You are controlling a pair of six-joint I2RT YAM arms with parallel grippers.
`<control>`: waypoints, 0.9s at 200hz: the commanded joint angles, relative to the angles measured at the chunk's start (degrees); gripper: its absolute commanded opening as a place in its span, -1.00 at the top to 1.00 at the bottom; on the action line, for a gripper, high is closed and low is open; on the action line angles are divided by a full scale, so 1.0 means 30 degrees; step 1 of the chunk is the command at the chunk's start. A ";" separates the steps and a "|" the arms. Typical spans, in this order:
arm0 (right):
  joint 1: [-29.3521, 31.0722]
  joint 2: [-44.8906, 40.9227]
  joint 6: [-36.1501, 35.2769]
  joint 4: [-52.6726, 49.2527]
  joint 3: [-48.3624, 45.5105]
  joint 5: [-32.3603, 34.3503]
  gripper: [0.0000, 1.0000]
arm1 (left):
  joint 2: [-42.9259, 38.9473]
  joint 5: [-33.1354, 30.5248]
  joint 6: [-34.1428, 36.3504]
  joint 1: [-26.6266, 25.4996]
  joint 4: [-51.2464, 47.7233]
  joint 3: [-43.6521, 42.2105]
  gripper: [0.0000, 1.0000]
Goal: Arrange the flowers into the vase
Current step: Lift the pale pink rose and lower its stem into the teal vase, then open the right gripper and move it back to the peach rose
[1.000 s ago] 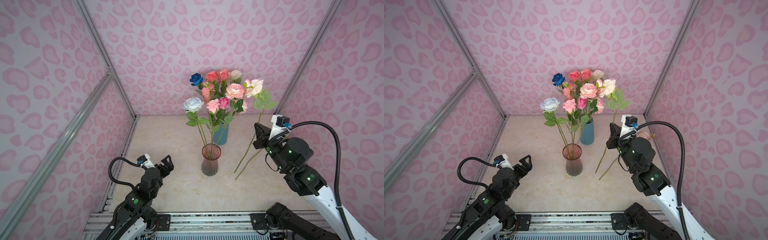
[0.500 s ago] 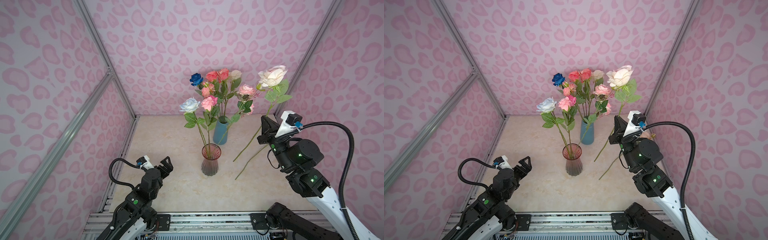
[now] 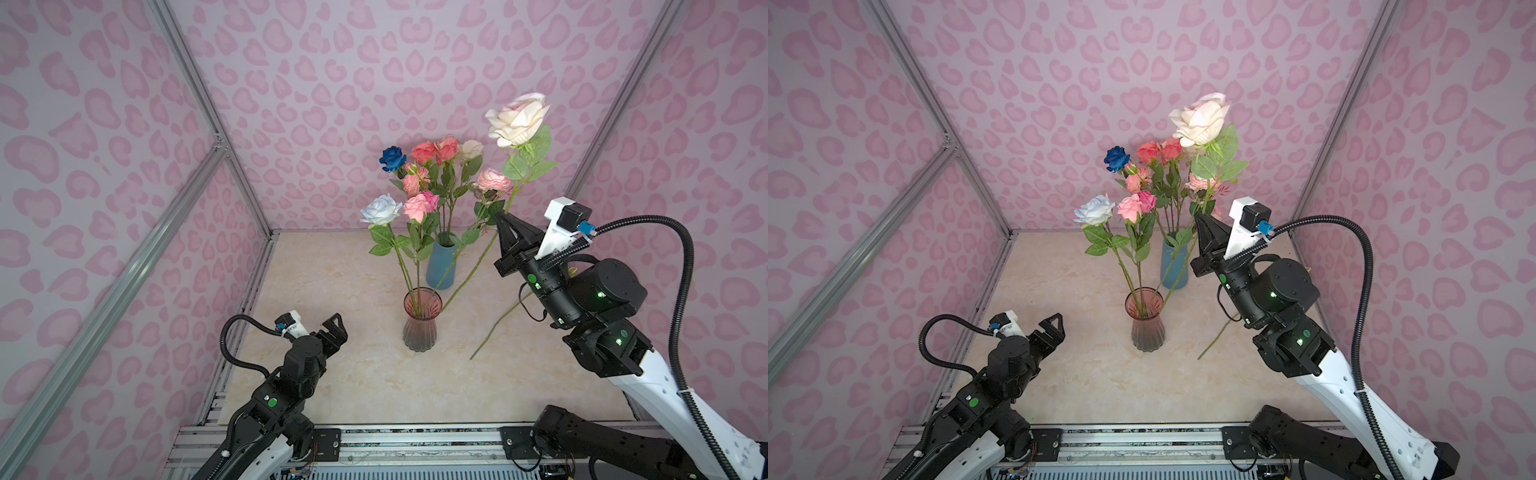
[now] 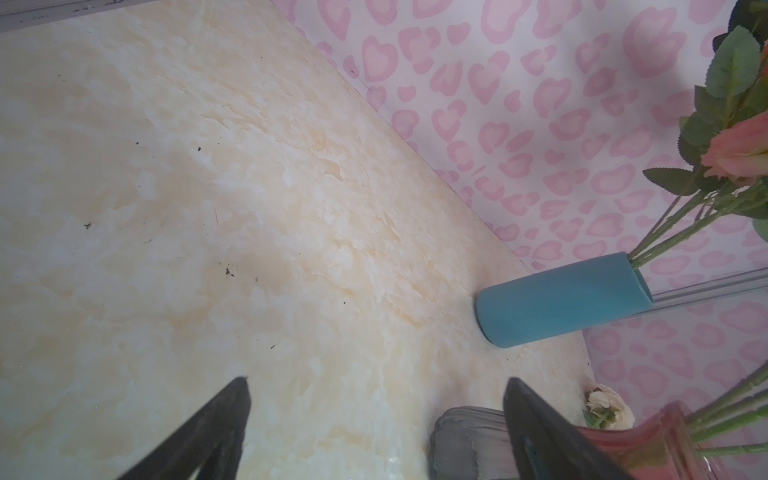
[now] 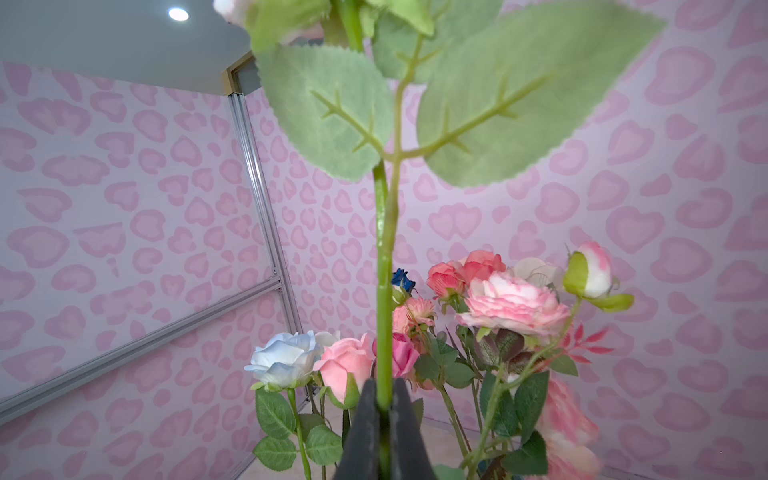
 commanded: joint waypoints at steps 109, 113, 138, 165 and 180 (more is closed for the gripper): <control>0.0617 0.2584 0.0954 0.2594 -0.3992 0.0933 0.80 | -0.0326 0.0198 -0.0165 0.0001 0.0504 -0.0269 -0.92; 0.0694 0.2586 0.0982 0.2465 -0.4104 0.1095 0.77 | -0.0241 0.0263 -0.0164 -0.0003 0.0542 -0.0250 -0.92; 0.0894 0.2314 0.1228 0.2069 -0.4721 0.1982 0.57 | 0.0359 0.0471 -0.0164 0.0000 0.0544 -0.0065 -0.92; 0.0944 0.2381 0.1088 0.0919 -0.4243 0.1603 0.48 | 0.0688 0.0658 -0.0267 0.0020 0.0636 0.0027 -0.91; 0.1015 0.2182 0.1050 0.0876 -0.4216 0.1743 0.48 | 0.0804 0.0653 -0.0369 0.0002 0.0795 0.0014 -0.92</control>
